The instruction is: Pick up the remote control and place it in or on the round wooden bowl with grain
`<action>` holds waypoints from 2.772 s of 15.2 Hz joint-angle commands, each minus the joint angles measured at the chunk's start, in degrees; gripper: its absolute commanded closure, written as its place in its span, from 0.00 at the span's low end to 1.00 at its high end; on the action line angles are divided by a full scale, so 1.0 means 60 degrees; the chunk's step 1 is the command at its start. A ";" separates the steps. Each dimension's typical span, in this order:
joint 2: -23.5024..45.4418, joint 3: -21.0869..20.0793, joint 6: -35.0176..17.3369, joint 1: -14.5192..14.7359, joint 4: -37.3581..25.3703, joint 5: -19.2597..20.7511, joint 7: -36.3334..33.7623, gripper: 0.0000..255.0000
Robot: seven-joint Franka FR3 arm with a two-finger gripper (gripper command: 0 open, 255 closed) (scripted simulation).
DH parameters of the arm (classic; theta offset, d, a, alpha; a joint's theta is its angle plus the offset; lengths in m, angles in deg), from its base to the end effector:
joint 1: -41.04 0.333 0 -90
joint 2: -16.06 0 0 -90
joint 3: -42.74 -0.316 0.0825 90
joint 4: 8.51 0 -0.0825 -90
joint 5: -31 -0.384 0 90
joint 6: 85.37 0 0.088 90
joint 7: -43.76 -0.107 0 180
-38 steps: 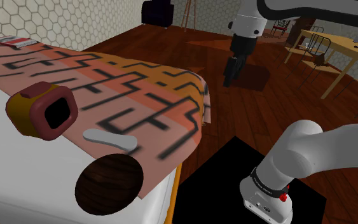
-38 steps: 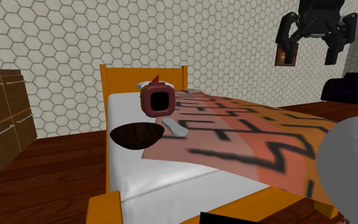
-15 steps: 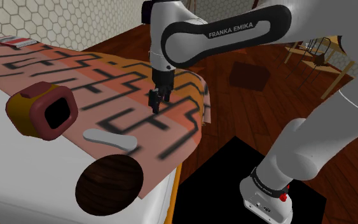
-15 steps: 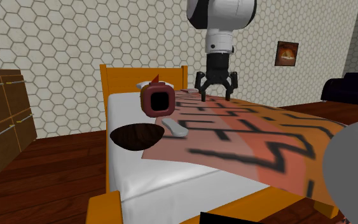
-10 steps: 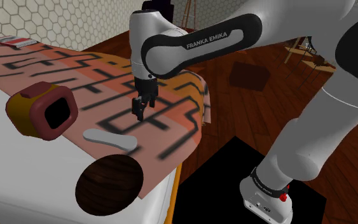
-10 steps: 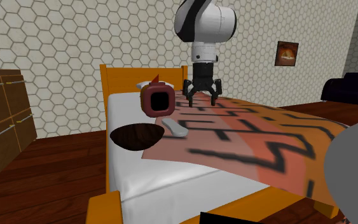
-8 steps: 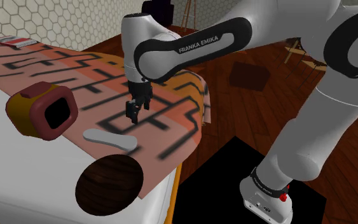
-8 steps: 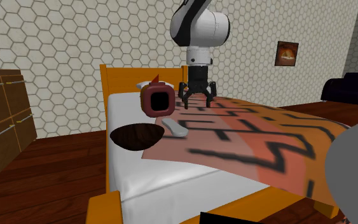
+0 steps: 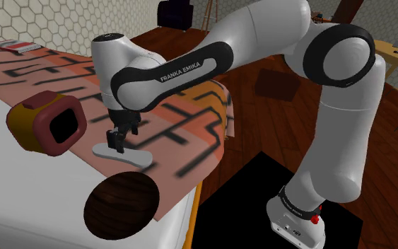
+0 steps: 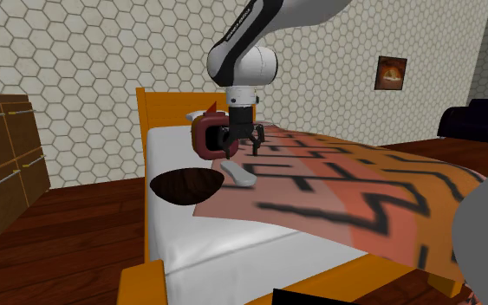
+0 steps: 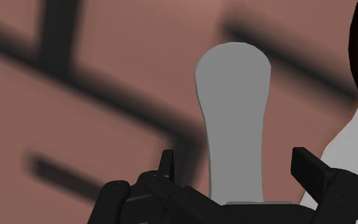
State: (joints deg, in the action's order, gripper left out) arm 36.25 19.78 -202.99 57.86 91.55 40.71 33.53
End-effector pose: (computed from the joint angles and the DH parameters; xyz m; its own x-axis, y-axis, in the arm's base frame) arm 0.5124 0.3871 0.3836 0.8394 0.5434 -0.0124 0.5435 -0.8392 0.0163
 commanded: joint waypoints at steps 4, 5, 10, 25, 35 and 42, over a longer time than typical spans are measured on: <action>0.0898 0.0052 -0.0139 0.0347 -0.0695 0.0402 -0.0157 0.00; 0.0949 0.0066 -0.0244 0.0352 -0.0638 0.0429 -0.0174 0.00; 0.1203 0.0136 -0.0714 0.0381 -0.0403 0.0559 -0.0256 0.00; 0.1202 0.0137 -0.0711 0.0381 -0.0405 0.0559 -0.0255 1.00; 0.0765 0.0021 0.0109 0.0323 -0.0821 0.0335 -0.0104 1.00; 0.0468 -0.0053 0.0871 0.0301 -0.1312 0.0176 0.0010 1.00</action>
State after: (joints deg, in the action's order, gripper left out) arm 39.36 19.52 -198.42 59.70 84.06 41.91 33.48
